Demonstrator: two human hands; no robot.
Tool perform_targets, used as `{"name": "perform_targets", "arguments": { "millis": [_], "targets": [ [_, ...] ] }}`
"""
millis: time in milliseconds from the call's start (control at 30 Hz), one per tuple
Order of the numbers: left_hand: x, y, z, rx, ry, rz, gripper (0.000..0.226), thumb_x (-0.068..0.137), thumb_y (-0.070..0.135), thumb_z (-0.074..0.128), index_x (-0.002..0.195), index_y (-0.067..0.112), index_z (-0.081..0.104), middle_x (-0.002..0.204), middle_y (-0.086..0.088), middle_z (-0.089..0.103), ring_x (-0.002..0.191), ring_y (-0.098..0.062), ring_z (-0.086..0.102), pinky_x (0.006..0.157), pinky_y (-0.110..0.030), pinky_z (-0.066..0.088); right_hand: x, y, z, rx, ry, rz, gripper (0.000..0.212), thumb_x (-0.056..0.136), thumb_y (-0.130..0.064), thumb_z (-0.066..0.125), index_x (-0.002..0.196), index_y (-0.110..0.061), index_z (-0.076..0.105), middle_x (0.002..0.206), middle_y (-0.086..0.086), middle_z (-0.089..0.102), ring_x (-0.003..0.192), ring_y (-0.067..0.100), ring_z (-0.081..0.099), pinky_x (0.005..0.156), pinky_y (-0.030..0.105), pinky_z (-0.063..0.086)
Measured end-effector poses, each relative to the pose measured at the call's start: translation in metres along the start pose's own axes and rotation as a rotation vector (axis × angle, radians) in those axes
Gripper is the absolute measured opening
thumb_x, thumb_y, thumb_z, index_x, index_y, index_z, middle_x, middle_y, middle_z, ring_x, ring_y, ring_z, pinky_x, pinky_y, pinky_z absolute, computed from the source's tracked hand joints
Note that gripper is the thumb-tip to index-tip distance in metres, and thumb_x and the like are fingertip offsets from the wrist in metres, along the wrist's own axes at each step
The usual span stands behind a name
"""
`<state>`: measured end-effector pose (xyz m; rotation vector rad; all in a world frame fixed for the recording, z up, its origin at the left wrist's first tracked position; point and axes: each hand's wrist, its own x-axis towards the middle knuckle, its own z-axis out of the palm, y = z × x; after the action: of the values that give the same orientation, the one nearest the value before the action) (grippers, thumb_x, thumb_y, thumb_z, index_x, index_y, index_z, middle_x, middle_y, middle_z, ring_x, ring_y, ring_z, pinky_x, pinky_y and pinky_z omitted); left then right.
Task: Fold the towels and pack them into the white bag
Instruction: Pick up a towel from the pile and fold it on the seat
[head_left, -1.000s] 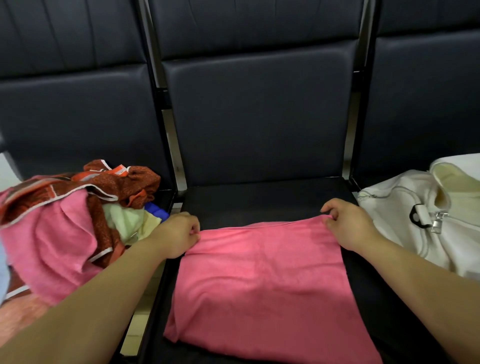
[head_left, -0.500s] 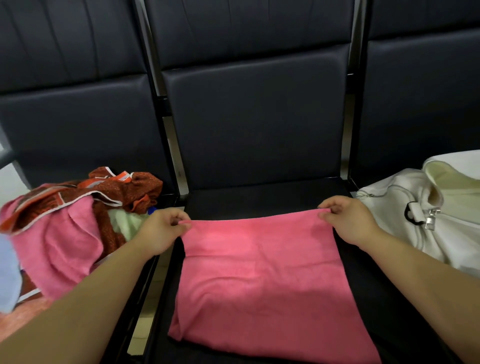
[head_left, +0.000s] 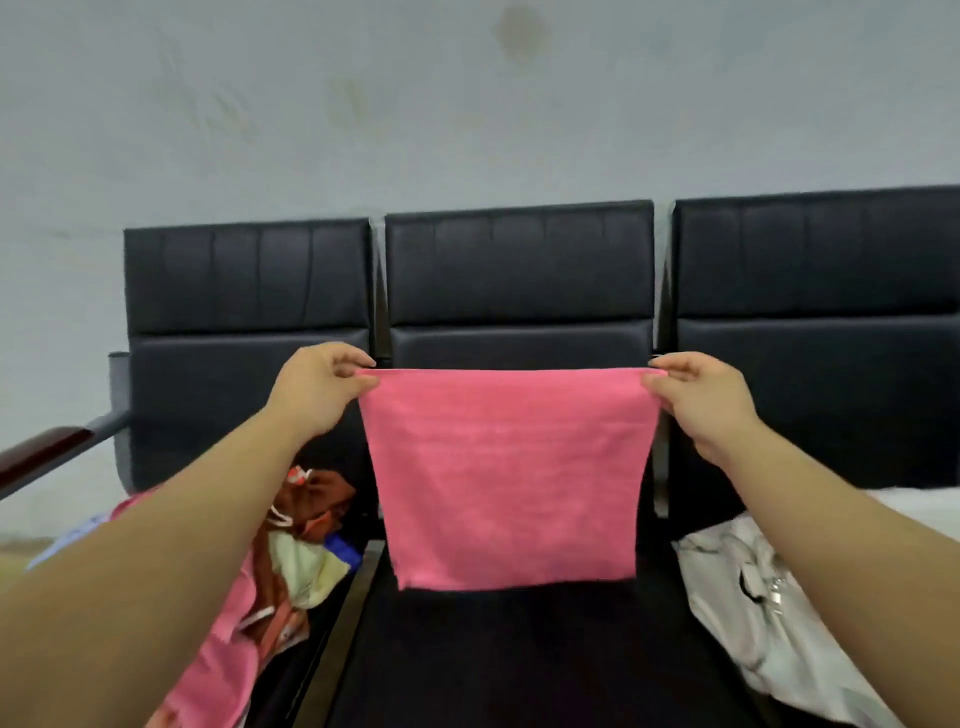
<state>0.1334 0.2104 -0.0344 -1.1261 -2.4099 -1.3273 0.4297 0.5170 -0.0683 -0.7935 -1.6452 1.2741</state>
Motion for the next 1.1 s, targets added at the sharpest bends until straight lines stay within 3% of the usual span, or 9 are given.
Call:
{"name": "perform_targets", "arguments": {
  "millis": [133,267,433,533,600,733,833,1000,1100],
  "targets": [
    [-0.002,0.037,-0.036,-0.012,0.007,0.068,0.021,0.081,0.018,0.084,0.093,0.03,0.072,0.084,0.006,0.073,0.075,-0.011,0.067,0.07,-0.029,0.05,-0.013,-0.042,-0.024,0.028,-0.007,-0.108,0.019,0.084,-0.007,0.08,0.092,-0.023,0.074,0.093,0.007,0.076,0.082,0.016,0.069,0.078,0.034,0.056],
    [-0.048,0.016,-0.031,0.014,-0.131,0.044,0.024,0.079,0.01,0.084,0.092,0.028,0.073,0.077,0.007,0.073,0.066,-0.003,0.065,0.069,-0.023,0.046,-0.061,-0.007,-0.042,-0.077,-0.106,-0.066,0.02,0.083,-0.008,0.081,0.093,-0.024,0.076,0.088,0.004,0.075,0.081,0.017,0.069,0.079,0.034,0.056],
    [-0.145,-0.059,0.022,-0.012,-0.376,-0.122,0.025,0.078,-0.003,0.08,0.088,0.018,0.072,0.068,0.004,0.07,0.052,0.001,0.059,0.059,-0.019,0.047,-0.13,0.096,-0.044,-0.232,-0.286,0.119,0.024,0.082,0.002,0.077,0.09,-0.021,0.075,0.074,0.012,0.071,0.069,0.021,0.06,0.068,0.031,0.049],
    [-0.198,-0.103,0.051,-0.007,-0.511,-0.218,0.027,0.08,-0.008,0.077,0.087,0.018,0.072,0.064,0.005,0.068,0.057,-0.002,0.059,0.061,-0.018,0.045,-0.166,0.149,-0.044,-0.243,-0.359,0.322,0.022,0.084,0.008,0.072,0.099,-0.008,0.072,0.078,0.013,0.07,0.069,0.022,0.057,0.064,0.029,0.047],
    [-0.218,-0.117,0.058,-0.013,-0.616,-0.274,0.026,0.081,-0.01,0.076,0.09,0.014,0.072,0.06,0.008,0.066,0.059,-0.003,0.058,0.062,-0.017,0.045,-0.179,0.168,-0.046,-0.24,-0.412,0.46,0.021,0.086,0.006,0.072,0.103,-0.006,0.07,0.087,0.016,0.072,0.071,0.018,0.061,0.063,0.026,0.05],
    [-0.217,-0.117,0.049,-0.12,-0.733,-0.394,0.023,0.085,-0.006,0.074,0.104,0.005,0.069,0.065,0.004,0.066,0.061,-0.007,0.059,0.056,-0.017,0.047,-0.181,0.171,-0.048,-0.234,-0.474,0.568,0.017,0.089,0.003,0.072,0.102,-0.006,0.068,0.075,0.006,0.068,0.05,0.004,0.056,0.046,0.016,0.043],
    [-0.209,-0.116,0.048,-0.168,-0.651,-0.459,0.024,0.086,-0.002,0.075,0.106,0.009,0.068,0.072,-0.001,0.067,0.064,-0.007,0.06,0.058,-0.02,0.048,-0.168,0.168,-0.042,-0.216,-0.403,0.516,0.019,0.088,0.002,0.073,0.103,-0.009,0.07,0.084,0.009,0.071,0.07,0.013,0.063,0.061,0.024,0.05],
    [-0.172,-0.117,0.076,-0.22,-0.34,-0.439,0.028,0.087,-0.008,0.069,0.101,0.016,0.065,0.068,-0.002,0.061,0.063,-0.017,0.055,0.062,-0.028,0.046,-0.139,0.171,-0.017,-0.282,-0.212,0.373,0.023,0.088,-0.001,0.072,0.099,-0.02,0.068,0.096,0.007,0.073,0.089,0.021,0.069,0.083,0.037,0.057],
    [-0.145,-0.121,0.099,-0.173,-0.222,-0.402,0.029,0.087,-0.003,0.068,0.102,0.022,0.064,0.07,-0.002,0.064,0.063,-0.016,0.058,0.065,-0.03,0.048,-0.116,0.178,-0.002,-0.336,-0.121,0.291,0.022,0.088,-0.005,0.072,0.099,-0.024,0.067,0.094,0.002,0.073,0.085,0.019,0.069,0.077,0.034,0.056]
  ]
}}
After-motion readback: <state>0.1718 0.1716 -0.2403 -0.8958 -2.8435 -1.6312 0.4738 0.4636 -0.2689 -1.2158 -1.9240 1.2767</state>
